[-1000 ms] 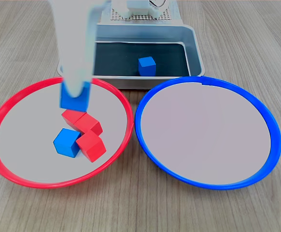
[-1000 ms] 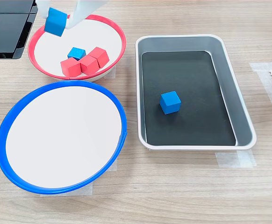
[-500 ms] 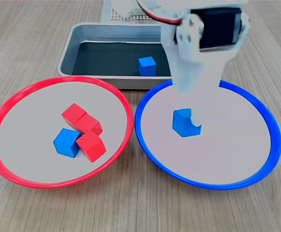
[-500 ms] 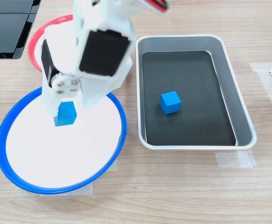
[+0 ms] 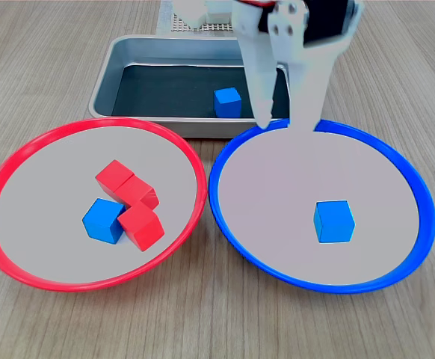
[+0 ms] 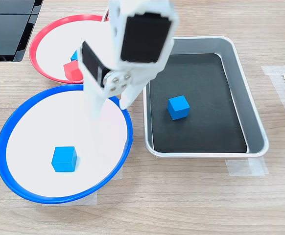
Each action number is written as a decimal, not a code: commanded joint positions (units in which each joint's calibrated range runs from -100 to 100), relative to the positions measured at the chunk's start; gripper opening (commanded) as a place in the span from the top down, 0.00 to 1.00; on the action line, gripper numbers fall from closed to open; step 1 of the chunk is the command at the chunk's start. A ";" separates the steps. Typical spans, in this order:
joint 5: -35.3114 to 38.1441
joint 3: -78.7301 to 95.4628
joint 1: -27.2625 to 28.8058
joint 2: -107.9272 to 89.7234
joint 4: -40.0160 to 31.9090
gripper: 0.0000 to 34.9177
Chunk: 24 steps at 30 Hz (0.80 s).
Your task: Resolve any anomalies and move all blocks to matching dishes
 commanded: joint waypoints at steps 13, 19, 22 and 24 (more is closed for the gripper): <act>10.16 25.97 10.45 -16.67 3.86 0.58; 9.47 33.80 9.89 -16.33 -3.82 0.56; 8.99 35.71 9.32 -15.98 -5.14 0.57; 8.50 36.35 8.66 -15.56 -5.71 0.57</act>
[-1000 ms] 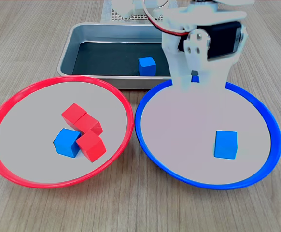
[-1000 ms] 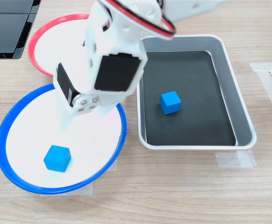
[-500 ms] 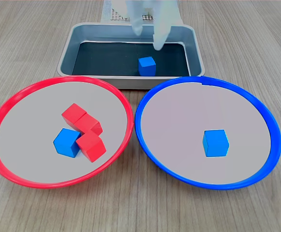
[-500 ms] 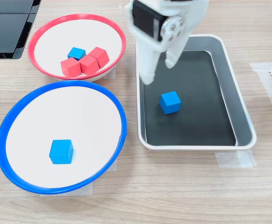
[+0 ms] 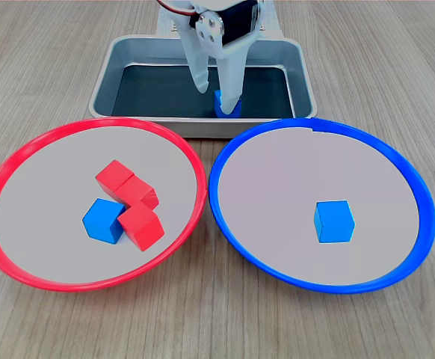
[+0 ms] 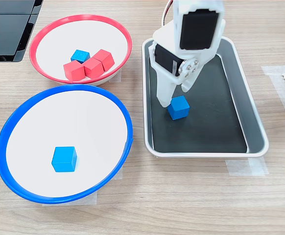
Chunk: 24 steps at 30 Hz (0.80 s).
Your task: Resolve any anomalies and move all blocks to matching dishes
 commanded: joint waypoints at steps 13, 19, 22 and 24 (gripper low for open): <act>-1.90 -2.87 -3.81 0.30 0.92 0.99; -6.40 -26.35 -5.69 1.07 12.39 0.99; -11.04 -42.37 -8.04 6.87 11.57 0.99; -11.92 -44.10 -9.26 9.60 7.52 0.99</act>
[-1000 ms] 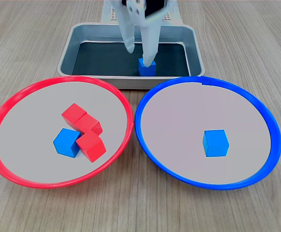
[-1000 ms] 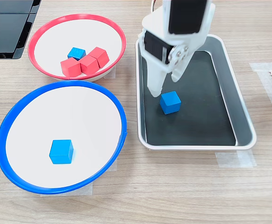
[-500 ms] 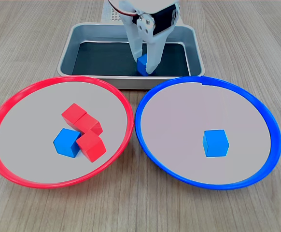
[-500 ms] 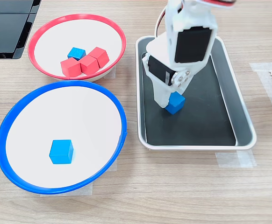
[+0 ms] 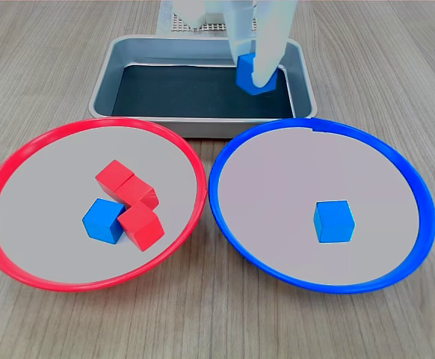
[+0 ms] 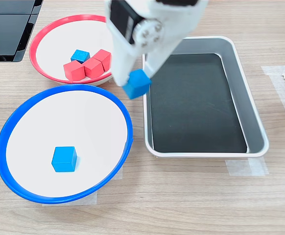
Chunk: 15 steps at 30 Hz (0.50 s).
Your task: Resolve any anomalies and move all blocks to matching dishes
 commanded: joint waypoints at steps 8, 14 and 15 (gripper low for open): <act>-2.49 -8.07 -4.44 14.20 -18.09 0.85; -1.90 -4.43 -3.21 13.44 -20.15 0.57; -2.00 -4.34 -3.21 13.09 -19.74 0.58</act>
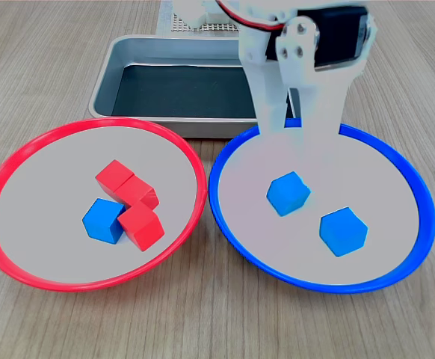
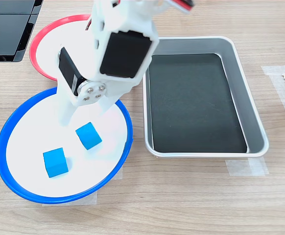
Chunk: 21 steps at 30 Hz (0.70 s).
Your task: Resolve any anomalies and move all blocks to matching dishes
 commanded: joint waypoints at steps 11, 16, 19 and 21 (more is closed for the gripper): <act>-8.50 -12.91 14.45 -0.03 8.91 0.60; -9.08 -17.19 19.35 4.91 4.70 0.58; -8.60 -19.92 20.48 8.32 2.47 0.57; -8.50 -21.38 20.85 9.60 2.06 0.57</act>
